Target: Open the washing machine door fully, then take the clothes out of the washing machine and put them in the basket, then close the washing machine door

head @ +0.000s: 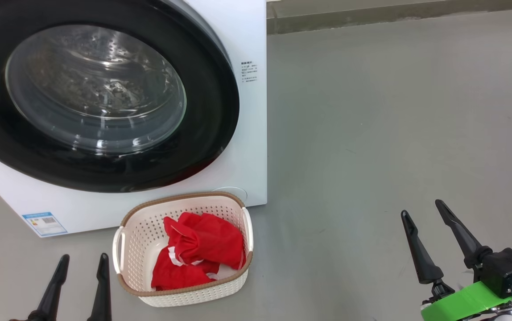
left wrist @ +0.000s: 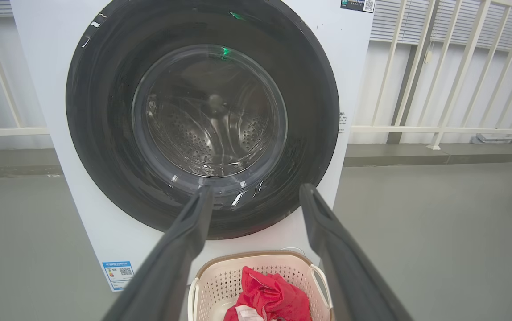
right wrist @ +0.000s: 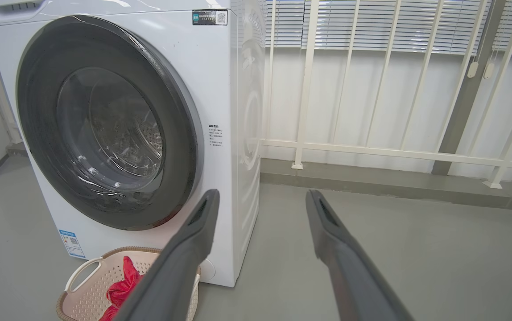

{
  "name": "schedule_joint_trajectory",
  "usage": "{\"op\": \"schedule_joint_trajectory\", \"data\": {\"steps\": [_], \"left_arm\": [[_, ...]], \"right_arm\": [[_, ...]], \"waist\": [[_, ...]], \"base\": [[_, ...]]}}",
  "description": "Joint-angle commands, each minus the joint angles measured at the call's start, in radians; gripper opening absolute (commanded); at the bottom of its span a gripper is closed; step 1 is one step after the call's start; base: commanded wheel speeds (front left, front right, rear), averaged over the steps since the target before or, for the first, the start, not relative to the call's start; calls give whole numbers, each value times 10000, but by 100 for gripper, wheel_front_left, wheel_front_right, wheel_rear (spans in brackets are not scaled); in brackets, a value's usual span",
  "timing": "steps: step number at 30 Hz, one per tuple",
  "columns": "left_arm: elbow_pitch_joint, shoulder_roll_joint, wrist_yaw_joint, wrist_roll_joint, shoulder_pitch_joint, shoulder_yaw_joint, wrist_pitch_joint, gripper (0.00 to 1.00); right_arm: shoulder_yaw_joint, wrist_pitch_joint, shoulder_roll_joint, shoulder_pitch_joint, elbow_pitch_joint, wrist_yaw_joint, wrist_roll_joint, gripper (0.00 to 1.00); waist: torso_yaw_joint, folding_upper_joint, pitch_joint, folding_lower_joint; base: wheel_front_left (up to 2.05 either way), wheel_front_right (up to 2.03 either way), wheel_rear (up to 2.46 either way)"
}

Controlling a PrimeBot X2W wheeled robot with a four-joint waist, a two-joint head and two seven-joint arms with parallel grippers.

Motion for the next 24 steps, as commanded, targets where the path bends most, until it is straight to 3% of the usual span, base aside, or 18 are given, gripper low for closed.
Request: {"op": "schedule_joint_trajectory", "data": {"steps": [1,8,9,15,22,24], "left_arm": [[-297,80,-57,31,-173,348,-78,100],[-292,8,-57,-93,-181,333,-78,100],[-13,-56,0,-68,0,-30,0,0],[752,-353,13,-88,120,-192,84,0],[832,-368,9,-833,31,-176,294,0],[846,-367,8,-1057,5,-177,348,0]], "right_arm": [[216,-55,-148,-134,-244,-11,46,100],[301,-55,-154,-169,-212,-11,9,100],[68,0,-1,0,17,0,1,0],[155,21,287,288,790,2,27,0],[109,181,314,244,848,1,793,0],[93,230,317,224,859,1,1022,0]], "waist": [[22,0,-4,0],[66,0,-20,0],[66,0,-21,0],[69,0,-22,0],[118,0,-33,23],[132,0,-27,13]], "base": [[0,0,0],[0,0,0],[0,0,0],[0,0,0],[0,0,0],[0,0,0]]}}
